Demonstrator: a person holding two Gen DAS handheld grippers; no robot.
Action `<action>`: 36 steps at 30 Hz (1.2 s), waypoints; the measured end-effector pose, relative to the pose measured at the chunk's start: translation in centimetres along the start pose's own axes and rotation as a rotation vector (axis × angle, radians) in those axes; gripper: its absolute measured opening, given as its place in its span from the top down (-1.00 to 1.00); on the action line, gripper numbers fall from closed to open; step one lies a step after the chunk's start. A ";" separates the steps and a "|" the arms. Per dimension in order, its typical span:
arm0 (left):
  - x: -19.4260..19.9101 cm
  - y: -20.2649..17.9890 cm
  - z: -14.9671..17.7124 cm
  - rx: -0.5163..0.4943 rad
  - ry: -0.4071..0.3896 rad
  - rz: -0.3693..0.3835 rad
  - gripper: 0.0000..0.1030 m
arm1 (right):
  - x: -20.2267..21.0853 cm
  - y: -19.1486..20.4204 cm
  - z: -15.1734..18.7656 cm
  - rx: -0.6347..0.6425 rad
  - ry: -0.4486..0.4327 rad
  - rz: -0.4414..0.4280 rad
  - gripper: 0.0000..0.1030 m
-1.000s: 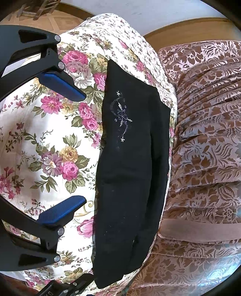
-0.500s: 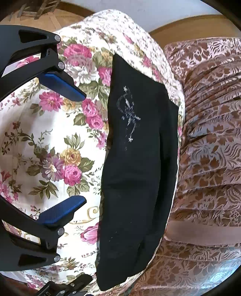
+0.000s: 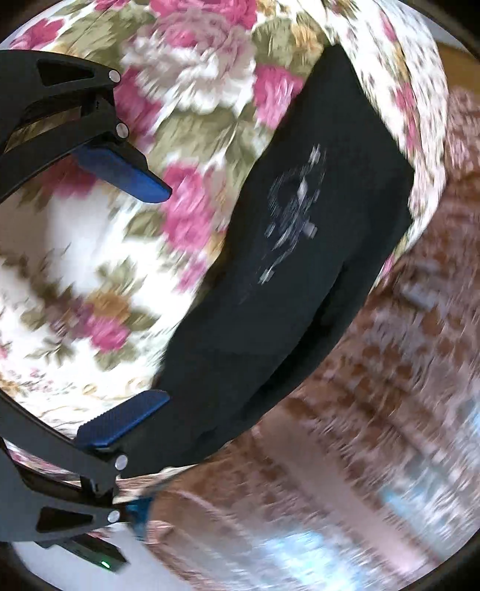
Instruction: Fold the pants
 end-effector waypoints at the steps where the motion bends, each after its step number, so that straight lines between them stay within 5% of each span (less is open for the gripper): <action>1: 0.0 0.6 -0.5 0.010 -0.018 -0.013 -0.96 | -0.7 -1.2 -0.2 -0.053 0.030 -0.002 -0.94; 5: 0.3 2.2 -2.3 0.011 -0.069 -0.040 -0.94 | -2.3 -4.4 -0.5 -0.194 0.076 -0.012 -0.91; 12: -0.8 6.0 -3.6 0.099 -0.044 -0.015 -0.19 | -5.7 -6.7 -1.3 -0.292 0.141 0.010 -0.49; 23: -1.8 9.0 -6.3 0.154 -0.110 0.009 0.04 | -9.5 -10.3 -3.8 -0.449 0.134 0.016 -0.38; 25: -1.9 9.6 -6.9 0.171 -0.121 0.011 0.10 | -9.9 -10.9 -4.2 -0.463 0.126 0.029 -0.27; 30: -2.8 11.1 -7.8 0.186 -0.102 -0.024 0.74 | -10.8 -12.3 -4.8 -0.457 0.107 0.094 0.38; 36: -1.7 10.7 -8.6 0.174 -0.102 -0.010 0.88 | -9.0 -12.2 -5.7 -0.344 0.055 0.128 0.66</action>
Point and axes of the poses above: each gripper's, at about its wrist camera, not at the fingertips, and x roughly against the way its jaws point, y to its left, z to its underside, the point moved 3 cm from there along -x, roughly the way its jaws point, and after that the axes turned 10 degrees about z, right-handed, at the moved point
